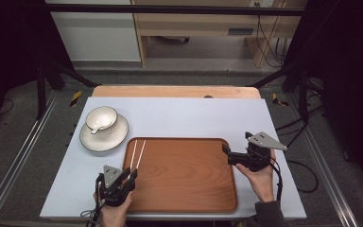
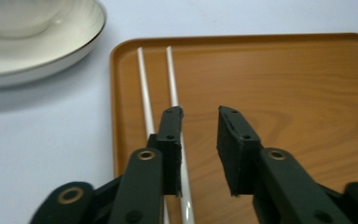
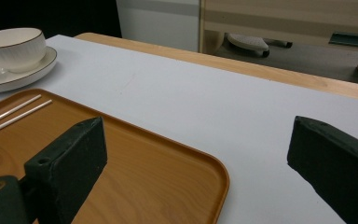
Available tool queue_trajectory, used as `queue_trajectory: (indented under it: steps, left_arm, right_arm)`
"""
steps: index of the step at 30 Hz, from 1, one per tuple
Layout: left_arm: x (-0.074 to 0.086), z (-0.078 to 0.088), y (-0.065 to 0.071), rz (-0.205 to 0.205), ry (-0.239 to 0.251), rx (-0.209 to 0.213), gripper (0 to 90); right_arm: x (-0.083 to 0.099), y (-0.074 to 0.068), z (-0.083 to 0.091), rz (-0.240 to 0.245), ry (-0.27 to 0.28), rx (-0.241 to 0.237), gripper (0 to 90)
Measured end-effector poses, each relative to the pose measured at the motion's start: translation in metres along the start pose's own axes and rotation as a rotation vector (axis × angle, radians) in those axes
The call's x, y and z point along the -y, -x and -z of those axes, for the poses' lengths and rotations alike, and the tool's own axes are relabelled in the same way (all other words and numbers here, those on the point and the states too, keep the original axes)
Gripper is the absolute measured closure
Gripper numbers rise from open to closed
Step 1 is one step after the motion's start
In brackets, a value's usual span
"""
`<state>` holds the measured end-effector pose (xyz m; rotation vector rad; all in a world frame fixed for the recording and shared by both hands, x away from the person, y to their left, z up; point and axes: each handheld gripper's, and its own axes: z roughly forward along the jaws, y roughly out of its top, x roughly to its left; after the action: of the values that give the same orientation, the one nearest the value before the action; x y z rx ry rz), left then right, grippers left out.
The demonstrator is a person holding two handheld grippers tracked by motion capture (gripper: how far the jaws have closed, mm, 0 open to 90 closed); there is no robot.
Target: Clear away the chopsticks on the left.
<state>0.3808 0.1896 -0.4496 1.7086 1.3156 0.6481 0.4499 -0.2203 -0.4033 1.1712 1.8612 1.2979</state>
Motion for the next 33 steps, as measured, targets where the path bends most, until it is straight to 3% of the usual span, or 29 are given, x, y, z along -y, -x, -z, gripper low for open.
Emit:
queue_trajectory:
  steps: [3,7,9,12,15,19,23,27,31,33]
  left_arm:
    - [-0.015,0.004,-0.005,-0.052,0.025,0.034,61.9]
    - [-0.037,0.006,-0.014,-0.071,0.044,0.108,49.9]
    - [-0.047,0.007,-0.018,-0.078,0.049,0.167,44.4]
    - [-0.056,0.007,-0.024,-0.118,0.052,0.179,37.2]
    - [-0.065,0.006,-0.032,-0.118,0.041,0.199,31.4]
    - [-0.076,0.004,-0.041,-0.205,0.021,0.188,25.4]
    - [-0.076,0.004,-0.054,-0.256,0.008,0.191,20.4]
    - [-0.066,0.006,-0.068,-0.251,0.005,0.191,17.8]
    - [-0.055,0.008,-0.085,-0.202,0.028,0.208,16.5]
    - [-0.051,0.007,-0.091,-0.193,0.016,0.201,16.3]
  right_arm:
    - [0.0,0.0,0.001,-0.003,0.002,0.0,4.9]
    - [0.0,0.001,0.001,-0.006,0.004,0.002,4.9]
    - [0.0,0.002,0.002,-0.003,0.006,0.003,4.9]
    - [-0.001,0.003,0.003,-0.012,0.009,0.007,4.9]
    - [-0.001,0.004,0.003,-0.013,0.01,0.008,4.9]
    - [-0.001,0.003,0.003,-0.012,0.007,0.008,4.9]
    - [0.0,0.003,0.003,-0.009,0.003,0.01,4.8]
    - [0.0,0.004,0.002,-0.011,0.002,0.014,4.7]
    - [0.001,0.005,0.002,-0.013,-0.005,0.02,4.7]
    - [0.002,0.006,0.001,-0.007,-0.005,0.023,4.7]
